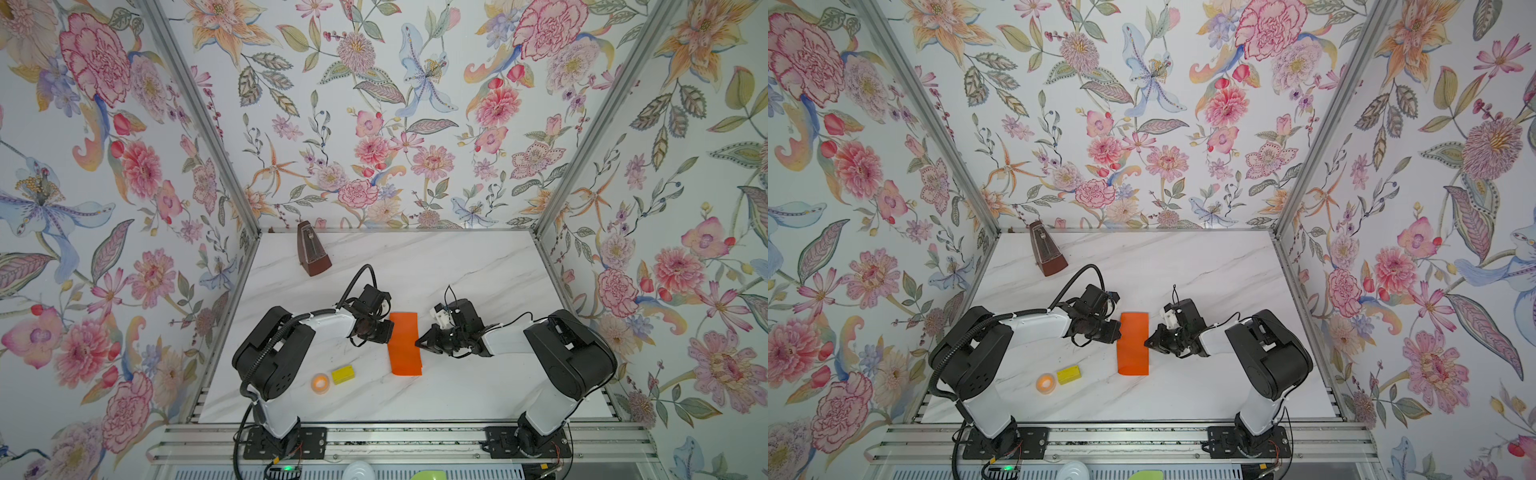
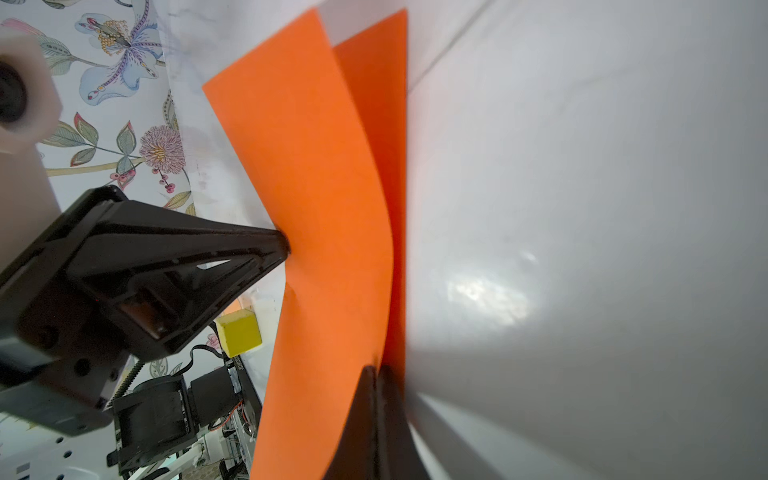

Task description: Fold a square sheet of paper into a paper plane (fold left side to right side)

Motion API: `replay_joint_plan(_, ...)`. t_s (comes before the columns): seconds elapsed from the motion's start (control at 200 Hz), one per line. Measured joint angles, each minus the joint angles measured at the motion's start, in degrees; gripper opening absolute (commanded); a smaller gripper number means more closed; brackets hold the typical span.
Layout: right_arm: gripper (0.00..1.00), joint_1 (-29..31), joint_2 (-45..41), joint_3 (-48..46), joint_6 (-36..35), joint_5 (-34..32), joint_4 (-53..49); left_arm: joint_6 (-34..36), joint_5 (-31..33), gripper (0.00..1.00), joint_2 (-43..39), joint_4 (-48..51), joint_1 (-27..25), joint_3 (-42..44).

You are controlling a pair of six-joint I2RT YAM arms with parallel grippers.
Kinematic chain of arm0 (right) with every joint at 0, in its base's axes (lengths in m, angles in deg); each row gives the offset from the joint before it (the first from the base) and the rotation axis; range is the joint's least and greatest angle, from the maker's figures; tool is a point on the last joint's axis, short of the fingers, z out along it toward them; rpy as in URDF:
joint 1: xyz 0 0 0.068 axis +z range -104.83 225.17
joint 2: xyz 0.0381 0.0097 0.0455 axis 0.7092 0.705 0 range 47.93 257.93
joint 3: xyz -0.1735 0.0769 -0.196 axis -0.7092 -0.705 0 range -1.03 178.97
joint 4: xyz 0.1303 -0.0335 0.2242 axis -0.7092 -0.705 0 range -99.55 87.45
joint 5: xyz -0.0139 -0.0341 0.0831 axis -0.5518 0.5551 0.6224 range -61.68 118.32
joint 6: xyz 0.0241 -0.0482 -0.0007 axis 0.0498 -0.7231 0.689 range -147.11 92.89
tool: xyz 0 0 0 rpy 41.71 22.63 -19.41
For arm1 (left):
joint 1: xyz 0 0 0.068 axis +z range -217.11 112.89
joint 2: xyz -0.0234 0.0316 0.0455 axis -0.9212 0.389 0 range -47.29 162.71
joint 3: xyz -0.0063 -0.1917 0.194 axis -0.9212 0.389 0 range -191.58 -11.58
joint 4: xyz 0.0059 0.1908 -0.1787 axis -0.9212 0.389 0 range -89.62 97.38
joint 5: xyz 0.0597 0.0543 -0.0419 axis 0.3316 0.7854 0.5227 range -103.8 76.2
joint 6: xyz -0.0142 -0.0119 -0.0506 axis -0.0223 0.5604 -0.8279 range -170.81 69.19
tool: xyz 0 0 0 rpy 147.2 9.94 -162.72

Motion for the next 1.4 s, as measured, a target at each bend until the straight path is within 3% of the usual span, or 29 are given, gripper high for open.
replay_joint_plan(0.315,0.0,0.0,-0.1,-0.3,0.0,0.0,0.6,0.1,2.8,0.06,-1.7,0.2,1.2,0.7)
replay_joint_plan(0.58,0.0,0.0,-0.1,-0.3,0.0,0.0,0.6,-2.2,-1.3,0.06,-3.9,-3.0,1.2,0.2)
replay_joint_plan(0.841,0.0,0.0,-0.1,-0.4,0.0,0.0,0.6,-3.1,-3.6,0.06,0.6,-4.3,1.2,-1.0)
replay_joint_plan(1.396,0.0,0.0,-1.0,-1.2,0.4,-0.5,0.7,-2.0,2.6,0.05,2.1,-3.3,3.1,-1.9)
